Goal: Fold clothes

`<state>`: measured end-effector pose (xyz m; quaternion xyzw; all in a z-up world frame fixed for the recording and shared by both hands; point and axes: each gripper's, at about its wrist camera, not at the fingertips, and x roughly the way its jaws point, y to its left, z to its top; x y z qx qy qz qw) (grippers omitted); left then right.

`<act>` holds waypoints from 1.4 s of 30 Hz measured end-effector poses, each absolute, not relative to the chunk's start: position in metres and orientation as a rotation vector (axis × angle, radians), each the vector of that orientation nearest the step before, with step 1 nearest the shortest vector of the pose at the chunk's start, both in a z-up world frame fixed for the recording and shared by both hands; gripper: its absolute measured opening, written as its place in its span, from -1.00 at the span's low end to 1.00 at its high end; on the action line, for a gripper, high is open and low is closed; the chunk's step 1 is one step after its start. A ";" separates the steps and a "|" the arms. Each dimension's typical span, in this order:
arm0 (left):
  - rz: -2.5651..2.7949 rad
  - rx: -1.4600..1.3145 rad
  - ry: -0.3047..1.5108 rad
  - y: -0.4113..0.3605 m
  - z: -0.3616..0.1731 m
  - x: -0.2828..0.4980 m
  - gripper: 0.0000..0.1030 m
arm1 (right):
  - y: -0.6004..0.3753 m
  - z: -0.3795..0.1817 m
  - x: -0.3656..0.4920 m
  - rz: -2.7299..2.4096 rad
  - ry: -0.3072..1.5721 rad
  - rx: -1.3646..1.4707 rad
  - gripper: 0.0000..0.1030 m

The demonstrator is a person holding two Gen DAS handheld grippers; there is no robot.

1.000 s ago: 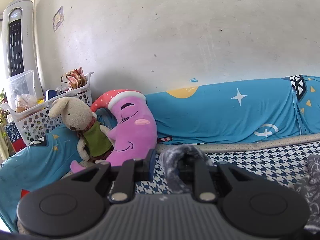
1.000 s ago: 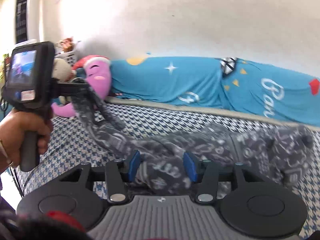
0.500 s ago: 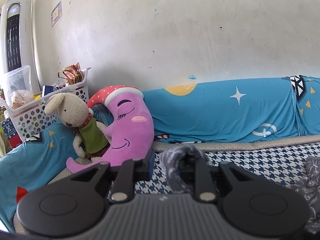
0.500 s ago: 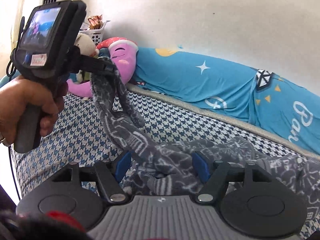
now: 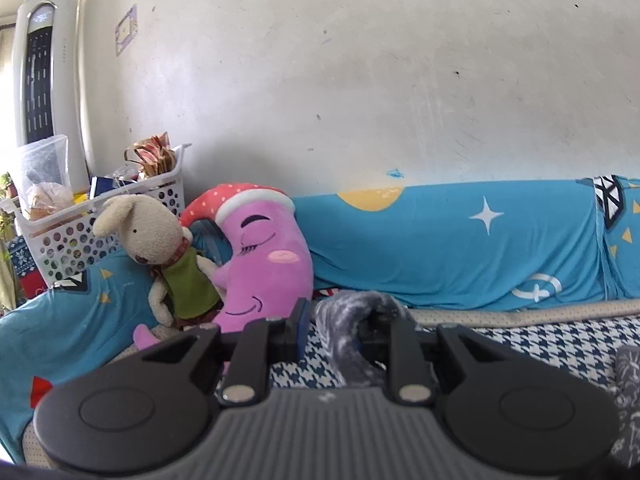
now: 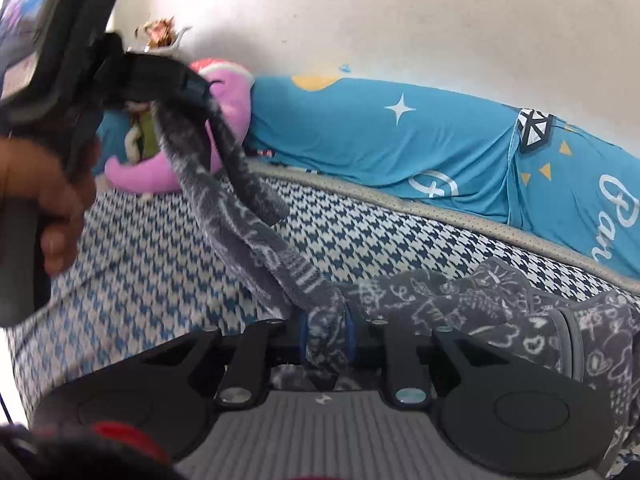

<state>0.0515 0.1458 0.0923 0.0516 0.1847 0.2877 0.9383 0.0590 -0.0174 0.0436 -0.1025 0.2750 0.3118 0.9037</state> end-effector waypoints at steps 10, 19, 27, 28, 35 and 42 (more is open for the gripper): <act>0.659 -0.006 0.333 0.173 0.113 0.053 -0.62 | 0.004 0.059 0.083 0.663 0.502 -0.019 -0.67; 0.721 -0.071 0.318 0.201 0.122 0.046 -0.56 | 0.032 0.053 0.098 0.745 0.513 0.064 -0.67; 0.723 -0.073 0.373 0.207 0.114 0.047 0.36 | 0.057 0.024 0.093 0.808 0.720 -0.063 -0.26; 0.720 -0.070 0.376 0.207 0.114 0.047 0.53 | 0.057 0.023 0.089 0.816 0.726 -0.079 -0.19; 0.696 -0.112 0.419 0.207 0.112 0.047 1.00 | 0.036 0.034 0.070 0.895 0.714 -0.083 0.00; 0.670 -0.160 0.465 0.208 0.110 0.047 1.00 | 0.016 0.043 0.059 0.844 0.711 -0.056 0.00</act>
